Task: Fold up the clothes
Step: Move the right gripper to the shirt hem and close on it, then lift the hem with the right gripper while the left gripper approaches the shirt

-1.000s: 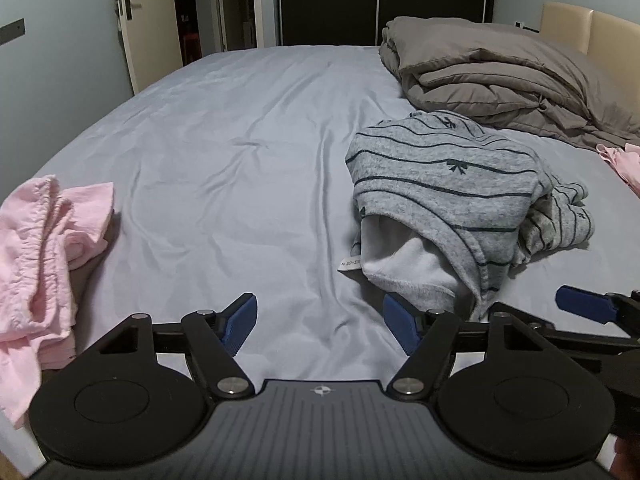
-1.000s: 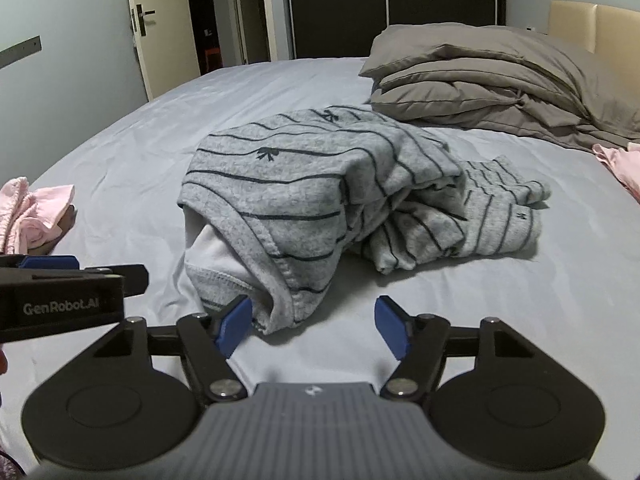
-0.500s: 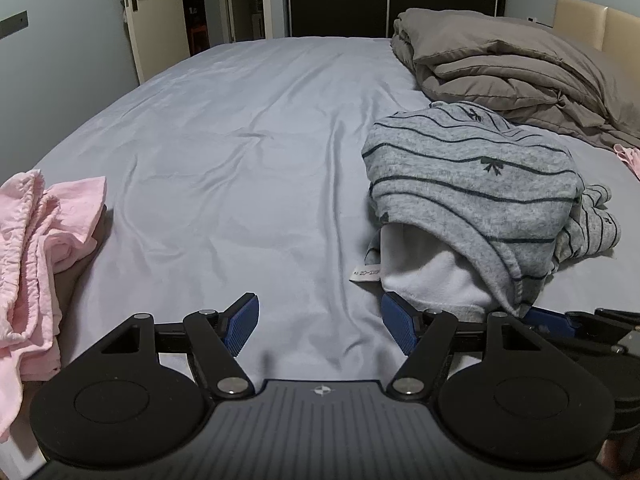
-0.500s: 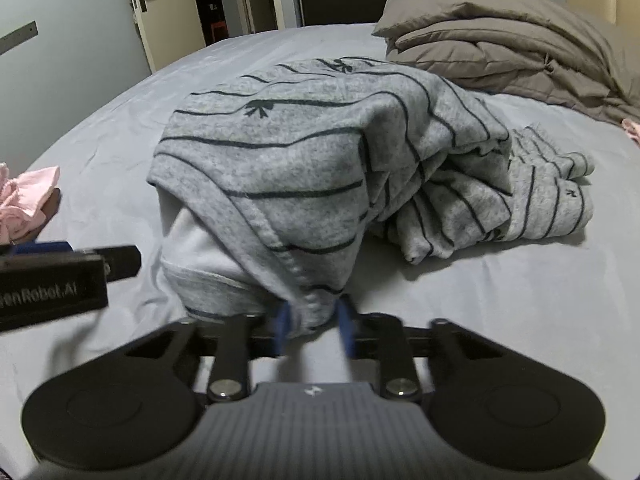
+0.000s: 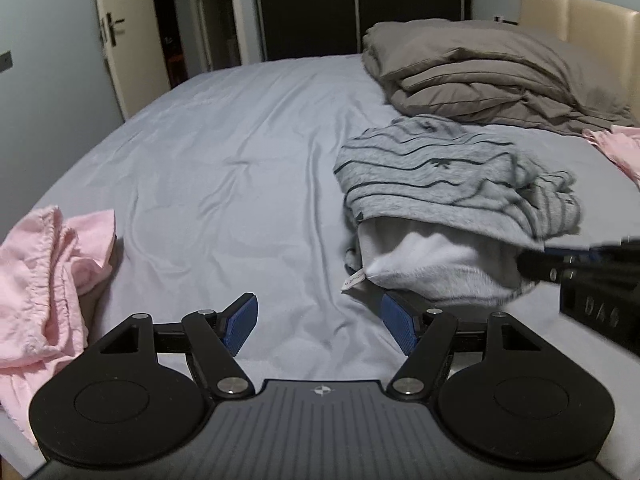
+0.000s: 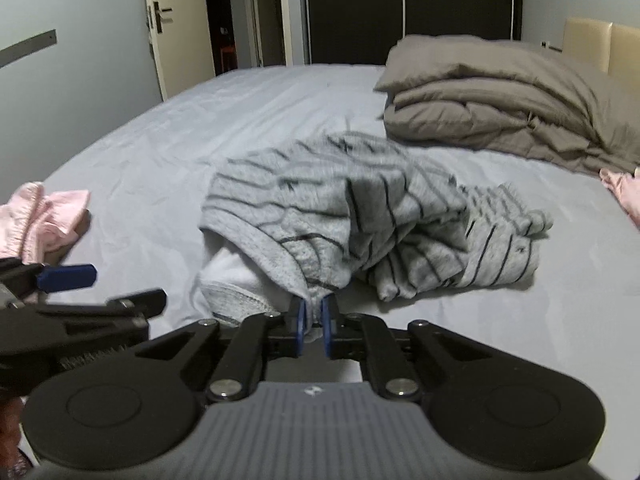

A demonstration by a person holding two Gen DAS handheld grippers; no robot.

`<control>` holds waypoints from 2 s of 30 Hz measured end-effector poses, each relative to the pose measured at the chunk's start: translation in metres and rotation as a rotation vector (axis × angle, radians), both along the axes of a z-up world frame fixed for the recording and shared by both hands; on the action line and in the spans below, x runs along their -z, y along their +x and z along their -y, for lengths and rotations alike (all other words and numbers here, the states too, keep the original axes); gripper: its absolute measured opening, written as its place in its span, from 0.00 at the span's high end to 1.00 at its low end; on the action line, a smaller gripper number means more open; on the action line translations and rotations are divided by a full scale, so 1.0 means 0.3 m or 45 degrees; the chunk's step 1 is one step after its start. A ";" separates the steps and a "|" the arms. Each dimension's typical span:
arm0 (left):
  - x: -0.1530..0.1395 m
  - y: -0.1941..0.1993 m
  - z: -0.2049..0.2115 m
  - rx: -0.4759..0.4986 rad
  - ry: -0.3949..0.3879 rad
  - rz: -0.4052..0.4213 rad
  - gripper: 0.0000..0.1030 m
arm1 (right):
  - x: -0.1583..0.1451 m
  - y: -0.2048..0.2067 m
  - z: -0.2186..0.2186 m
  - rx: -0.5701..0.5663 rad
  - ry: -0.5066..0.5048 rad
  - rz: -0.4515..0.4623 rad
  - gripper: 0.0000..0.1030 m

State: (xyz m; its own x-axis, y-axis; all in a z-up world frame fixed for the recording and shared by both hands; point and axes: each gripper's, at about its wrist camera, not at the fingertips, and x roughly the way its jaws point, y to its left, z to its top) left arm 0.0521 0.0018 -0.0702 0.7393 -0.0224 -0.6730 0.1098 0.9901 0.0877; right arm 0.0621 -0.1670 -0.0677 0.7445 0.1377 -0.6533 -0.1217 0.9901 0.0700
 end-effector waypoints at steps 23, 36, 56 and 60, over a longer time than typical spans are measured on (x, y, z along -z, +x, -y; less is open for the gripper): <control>-0.106 -0.268 0.047 0.239 0.007 0.129 0.29 | -0.355 -0.377 0.107 -0.076 0.085 0.184 0.99; -0.077 -0.282 0.071 0.275 0.040 0.111 0.29 | -0.237 -0.264 0.277 0.049 -0.102 0.000 0.99; 0.144 -0.175 0.444 0.448 0.052 0.123 0.29 | -0.126 -0.040 0.422 0.064 0.046 -0.138 0.99; 0.157 -0.116 0.454 0.432 0.057 0.147 0.45 | -0.109 -0.016 0.425 0.056 0.048 -0.174 0.98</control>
